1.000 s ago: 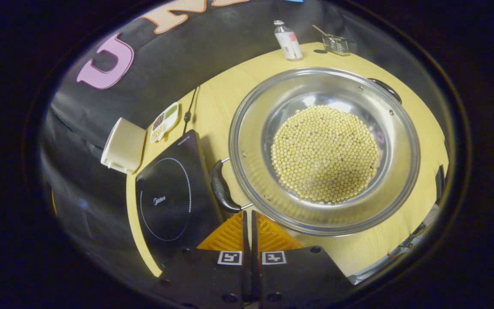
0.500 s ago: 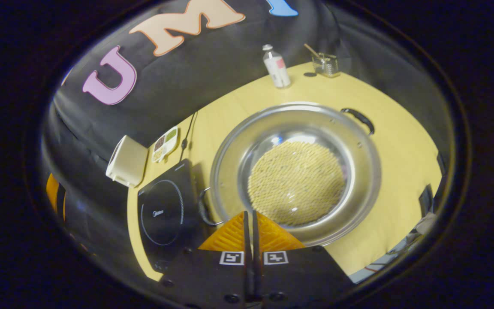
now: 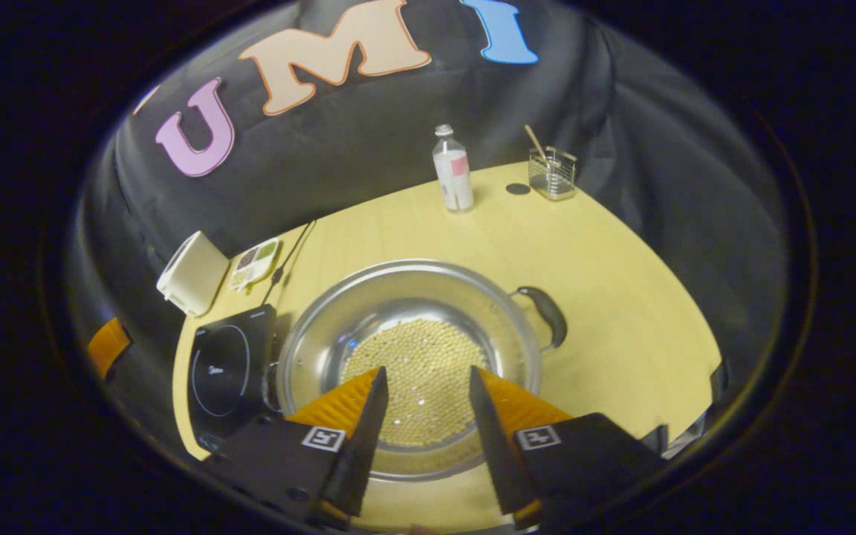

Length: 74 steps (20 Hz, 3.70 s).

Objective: First push the handle of the pot to place it horizontally, then grasp the pot with both hands and set it on the induction cooktop.

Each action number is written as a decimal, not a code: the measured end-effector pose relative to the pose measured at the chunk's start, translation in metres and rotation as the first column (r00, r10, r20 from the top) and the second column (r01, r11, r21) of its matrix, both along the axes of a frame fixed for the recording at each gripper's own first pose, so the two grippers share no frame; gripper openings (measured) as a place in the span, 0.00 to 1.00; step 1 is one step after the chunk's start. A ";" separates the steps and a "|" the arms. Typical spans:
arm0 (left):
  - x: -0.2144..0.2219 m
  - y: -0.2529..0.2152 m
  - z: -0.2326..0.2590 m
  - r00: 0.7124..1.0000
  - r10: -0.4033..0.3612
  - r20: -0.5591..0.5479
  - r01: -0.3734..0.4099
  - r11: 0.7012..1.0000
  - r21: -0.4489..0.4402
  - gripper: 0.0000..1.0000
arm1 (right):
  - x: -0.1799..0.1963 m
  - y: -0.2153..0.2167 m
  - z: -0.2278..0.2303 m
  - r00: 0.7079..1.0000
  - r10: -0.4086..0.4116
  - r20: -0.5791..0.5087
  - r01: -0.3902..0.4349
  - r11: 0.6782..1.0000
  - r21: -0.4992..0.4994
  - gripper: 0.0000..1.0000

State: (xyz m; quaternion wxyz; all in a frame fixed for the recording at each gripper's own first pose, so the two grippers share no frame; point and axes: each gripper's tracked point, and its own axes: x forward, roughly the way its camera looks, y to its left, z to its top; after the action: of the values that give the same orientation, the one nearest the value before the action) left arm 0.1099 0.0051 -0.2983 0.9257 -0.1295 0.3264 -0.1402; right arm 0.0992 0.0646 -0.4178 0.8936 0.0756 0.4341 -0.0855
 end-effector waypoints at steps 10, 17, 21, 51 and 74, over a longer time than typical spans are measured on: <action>-0.020 -0.049 -0.104 0.943 0.069 -0.325 -0.057 0.997 0.048 0.95 | 0.040 -0.085 -0.023 0.992 0.125 -0.018 -0.127 0.979 -0.157 0.80; -0.018 -0.067 -0.163 0.896 0.048 -0.441 0.001 0.994 0.111 0.98 | 0.041 -0.091 -0.059 0.978 0.176 -0.111 -0.188 0.977 -0.103 0.81; -0.020 -0.073 -0.181 0.872 0.041 -0.488 0.025 0.992 0.127 0.84 | 0.042 -0.093 -0.071 0.973 0.177 -0.151 -0.189 0.980 -0.067 0.76; -0.011 0.067 -0.126 0.919 0.099 -0.381 -0.025 0.980 0.196 0.59 | 0.032 0.054 -0.041 0.982 0.167 -0.090 -0.157 0.981 0.113 0.51; 0.031 0.258 -0.173 0.955 0.057 -0.292 -0.020 0.992 0.128 0.65 | 0.040 0.254 -0.056 0.989 0.075 -0.130 -0.077 0.997 -0.009 0.60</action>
State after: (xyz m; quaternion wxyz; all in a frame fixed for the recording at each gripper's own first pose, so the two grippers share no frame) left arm 0.1409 0.2631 -0.4711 0.8755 -0.0977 0.4664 -0.0806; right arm 0.1396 0.3185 -0.4742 0.8665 0.0473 0.4934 -0.0591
